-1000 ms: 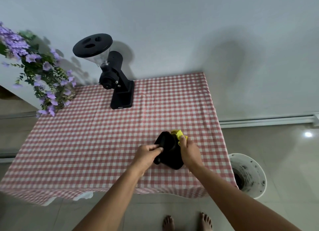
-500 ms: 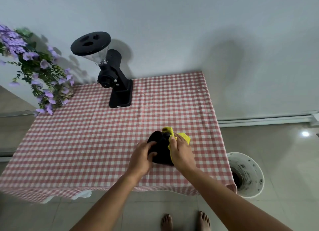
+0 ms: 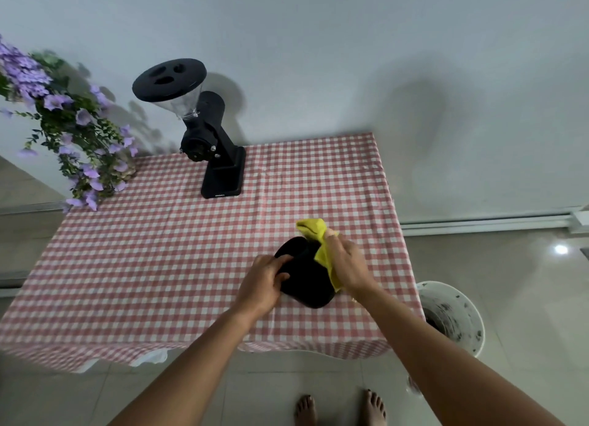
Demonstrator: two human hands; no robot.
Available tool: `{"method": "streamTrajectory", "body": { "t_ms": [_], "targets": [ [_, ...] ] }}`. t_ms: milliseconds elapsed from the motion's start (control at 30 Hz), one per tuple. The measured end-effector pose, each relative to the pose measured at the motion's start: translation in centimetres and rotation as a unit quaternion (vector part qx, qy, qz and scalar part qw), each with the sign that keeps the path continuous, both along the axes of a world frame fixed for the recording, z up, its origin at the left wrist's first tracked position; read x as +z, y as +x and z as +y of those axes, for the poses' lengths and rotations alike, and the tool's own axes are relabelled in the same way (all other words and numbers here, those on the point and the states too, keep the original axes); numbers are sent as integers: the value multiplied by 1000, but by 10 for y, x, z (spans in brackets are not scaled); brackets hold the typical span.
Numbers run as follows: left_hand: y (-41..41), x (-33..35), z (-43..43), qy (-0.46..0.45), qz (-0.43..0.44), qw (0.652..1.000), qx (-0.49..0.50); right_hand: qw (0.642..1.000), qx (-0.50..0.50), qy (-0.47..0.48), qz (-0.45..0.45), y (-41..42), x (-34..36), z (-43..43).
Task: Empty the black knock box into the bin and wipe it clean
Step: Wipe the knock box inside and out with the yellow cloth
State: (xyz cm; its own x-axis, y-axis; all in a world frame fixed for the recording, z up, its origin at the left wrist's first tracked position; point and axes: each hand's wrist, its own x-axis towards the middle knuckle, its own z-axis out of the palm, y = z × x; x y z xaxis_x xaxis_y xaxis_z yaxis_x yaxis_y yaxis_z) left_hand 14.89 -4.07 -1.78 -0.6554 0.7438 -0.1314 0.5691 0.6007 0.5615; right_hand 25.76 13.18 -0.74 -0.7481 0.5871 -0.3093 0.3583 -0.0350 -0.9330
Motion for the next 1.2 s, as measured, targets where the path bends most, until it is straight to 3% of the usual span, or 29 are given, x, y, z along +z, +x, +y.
{"method": "streamTrajectory", "body": {
  "t_ms": [67,133,200,300,400,500,567,700,900,967,1100,1200],
  "targets": [
    [-2,0,2,-4,1,1000,-5,987,82,136,-33,-5,0,-7],
    [-3,0,2,-8,6,1000,-12,982,66,177,-16,-10,4,-8],
    [-1,1,3,-9,21,999,-29,986,35,160,-20,-13,10,-6],
    [4,3,2,-14,56,996,-60,986,27,135,-93,-25,15,5],
    [9,3,-1,-10,92,992,-87,986,-24,-33,-163,-28,16,18],
    [10,1,-4,3,107,990,-88,979,-109,-157,-70,-15,18,22],
    [9,0,-5,13,107,991,-78,981,-109,-159,-1,-5,20,16],
    [9,1,-8,24,133,986,-96,987,34,-149,50,3,16,-14],
    [14,-3,-10,32,149,983,-99,985,50,-149,-67,1,15,-9],
    [14,-3,-11,37,143,985,-85,987,50,-131,-73,-3,16,-13],
    [15,-3,-17,11,117,992,-49,992,118,-35,-4,-5,23,-30],
    [20,-4,-19,10,114,993,-23,990,111,60,-64,-7,18,-35]
  ]
}}
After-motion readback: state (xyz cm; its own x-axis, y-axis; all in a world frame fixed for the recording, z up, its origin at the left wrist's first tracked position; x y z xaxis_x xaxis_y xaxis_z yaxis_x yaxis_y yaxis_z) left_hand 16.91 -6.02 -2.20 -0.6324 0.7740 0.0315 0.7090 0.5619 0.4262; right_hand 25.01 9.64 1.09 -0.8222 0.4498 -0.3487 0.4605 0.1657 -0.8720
